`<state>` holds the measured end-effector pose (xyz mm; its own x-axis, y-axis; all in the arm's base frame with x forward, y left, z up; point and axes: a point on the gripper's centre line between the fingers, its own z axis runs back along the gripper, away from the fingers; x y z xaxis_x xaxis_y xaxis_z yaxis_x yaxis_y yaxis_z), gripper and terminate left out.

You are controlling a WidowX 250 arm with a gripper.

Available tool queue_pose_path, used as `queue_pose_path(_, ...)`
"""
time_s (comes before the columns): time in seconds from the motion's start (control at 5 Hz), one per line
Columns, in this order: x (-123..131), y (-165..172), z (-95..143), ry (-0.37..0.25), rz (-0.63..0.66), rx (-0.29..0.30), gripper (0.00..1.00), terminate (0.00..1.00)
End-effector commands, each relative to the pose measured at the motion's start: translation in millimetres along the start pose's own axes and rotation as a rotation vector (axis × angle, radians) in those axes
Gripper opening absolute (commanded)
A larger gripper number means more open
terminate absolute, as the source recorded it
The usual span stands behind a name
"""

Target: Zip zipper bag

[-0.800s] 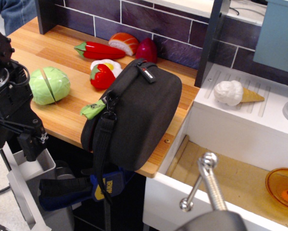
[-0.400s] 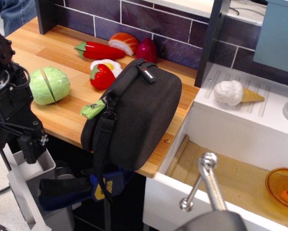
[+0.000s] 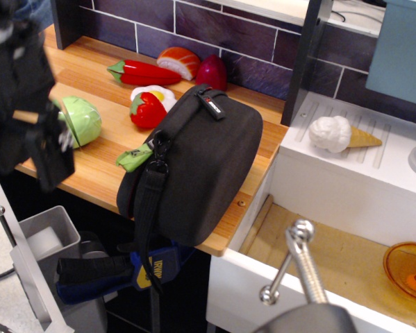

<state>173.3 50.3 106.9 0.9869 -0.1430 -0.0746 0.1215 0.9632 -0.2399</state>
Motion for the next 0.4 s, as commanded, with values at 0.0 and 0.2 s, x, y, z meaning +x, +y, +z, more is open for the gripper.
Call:
queue_pose_path(0.0, 15.9, -34.1, 19.2, -0.058, -0.211, 0.026, 1.0, 0.0)
queue_pose_path(0.2, 23.2, -44.7, 10.6, -0.072, -0.223, 0.086, 1.0, 0.0)
